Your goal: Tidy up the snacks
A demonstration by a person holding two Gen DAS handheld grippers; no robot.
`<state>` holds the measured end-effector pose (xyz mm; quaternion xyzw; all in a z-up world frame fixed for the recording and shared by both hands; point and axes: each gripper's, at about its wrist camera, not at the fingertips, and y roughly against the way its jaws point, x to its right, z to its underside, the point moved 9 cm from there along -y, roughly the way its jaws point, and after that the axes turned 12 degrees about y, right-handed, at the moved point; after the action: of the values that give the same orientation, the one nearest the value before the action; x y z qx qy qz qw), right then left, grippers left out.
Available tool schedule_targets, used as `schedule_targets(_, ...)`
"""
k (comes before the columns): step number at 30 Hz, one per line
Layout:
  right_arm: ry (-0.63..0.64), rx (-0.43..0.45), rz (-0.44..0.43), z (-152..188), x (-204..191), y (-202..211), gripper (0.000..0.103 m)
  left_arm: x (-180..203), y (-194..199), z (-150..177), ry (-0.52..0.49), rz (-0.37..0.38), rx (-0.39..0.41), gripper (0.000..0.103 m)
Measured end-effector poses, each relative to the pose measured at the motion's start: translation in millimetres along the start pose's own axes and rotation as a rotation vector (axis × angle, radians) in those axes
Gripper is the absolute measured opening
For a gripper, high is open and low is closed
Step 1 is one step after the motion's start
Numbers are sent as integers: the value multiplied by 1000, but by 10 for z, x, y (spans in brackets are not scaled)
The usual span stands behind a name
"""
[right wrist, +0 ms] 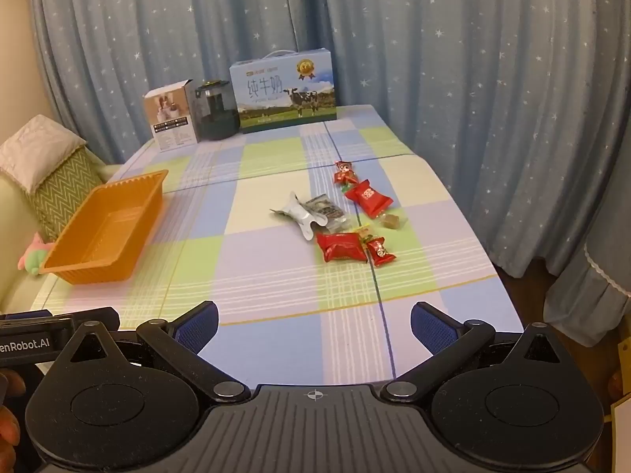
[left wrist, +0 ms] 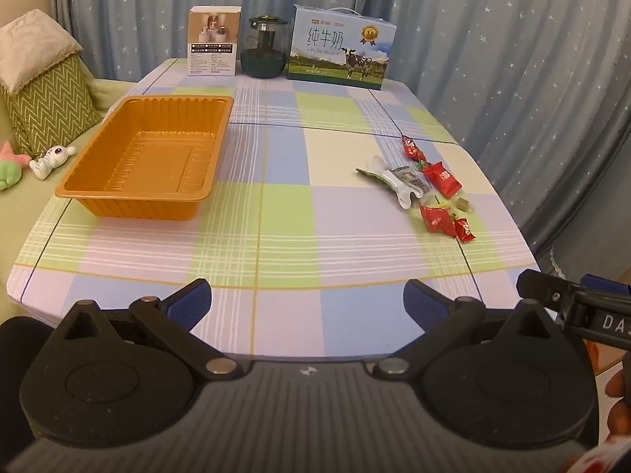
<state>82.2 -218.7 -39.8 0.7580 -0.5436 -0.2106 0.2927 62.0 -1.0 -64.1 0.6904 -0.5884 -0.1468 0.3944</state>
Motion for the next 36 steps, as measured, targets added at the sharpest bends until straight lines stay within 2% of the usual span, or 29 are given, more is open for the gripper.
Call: schedule_targets(36, 3, 6, 6, 7, 12, 5, 103, 53, 34, -37, 8, 10, -1, 103)
